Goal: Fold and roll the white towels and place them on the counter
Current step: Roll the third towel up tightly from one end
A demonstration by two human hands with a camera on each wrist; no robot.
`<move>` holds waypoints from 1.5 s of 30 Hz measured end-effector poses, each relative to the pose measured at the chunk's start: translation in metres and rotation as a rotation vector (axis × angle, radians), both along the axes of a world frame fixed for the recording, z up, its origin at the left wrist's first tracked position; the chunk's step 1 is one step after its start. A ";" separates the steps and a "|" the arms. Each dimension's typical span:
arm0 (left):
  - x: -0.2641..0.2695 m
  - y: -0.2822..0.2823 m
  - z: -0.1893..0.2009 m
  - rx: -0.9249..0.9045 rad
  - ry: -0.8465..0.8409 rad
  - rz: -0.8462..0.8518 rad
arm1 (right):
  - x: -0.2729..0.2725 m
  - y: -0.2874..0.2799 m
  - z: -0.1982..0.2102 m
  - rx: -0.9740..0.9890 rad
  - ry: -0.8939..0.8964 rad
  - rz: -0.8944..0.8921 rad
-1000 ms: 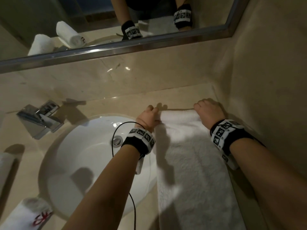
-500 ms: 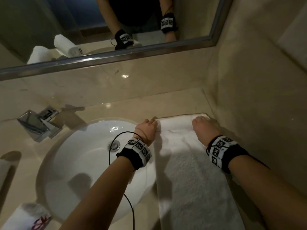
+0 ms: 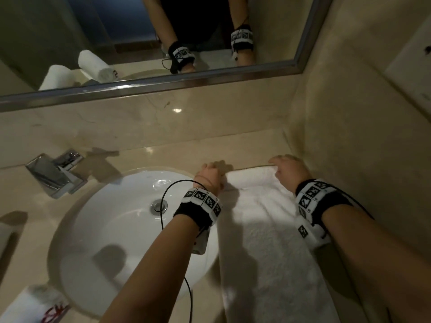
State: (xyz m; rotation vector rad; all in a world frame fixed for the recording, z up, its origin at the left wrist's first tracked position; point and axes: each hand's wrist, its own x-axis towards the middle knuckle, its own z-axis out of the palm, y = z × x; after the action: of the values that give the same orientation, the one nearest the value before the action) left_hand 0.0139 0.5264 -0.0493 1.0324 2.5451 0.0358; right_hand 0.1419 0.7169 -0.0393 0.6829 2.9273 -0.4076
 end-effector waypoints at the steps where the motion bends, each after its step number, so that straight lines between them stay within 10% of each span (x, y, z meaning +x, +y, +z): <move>1: -0.003 0.000 -0.001 -0.001 -0.010 -0.001 | -0.003 0.000 0.002 0.034 -0.052 0.039; 17: 0.017 -0.013 -0.008 0.272 -0.097 0.027 | 0.005 -0.027 0.001 0.345 -0.129 0.115; 45: 0.042 -0.039 -0.011 0.232 -0.157 0.151 | 0.067 -0.046 -0.002 0.120 -0.189 0.099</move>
State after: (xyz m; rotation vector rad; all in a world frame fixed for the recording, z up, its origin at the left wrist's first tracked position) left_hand 0.0562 0.4873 -0.0605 0.8764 2.5095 0.4455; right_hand 0.2085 0.6713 -0.0418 0.5533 2.8078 -0.1500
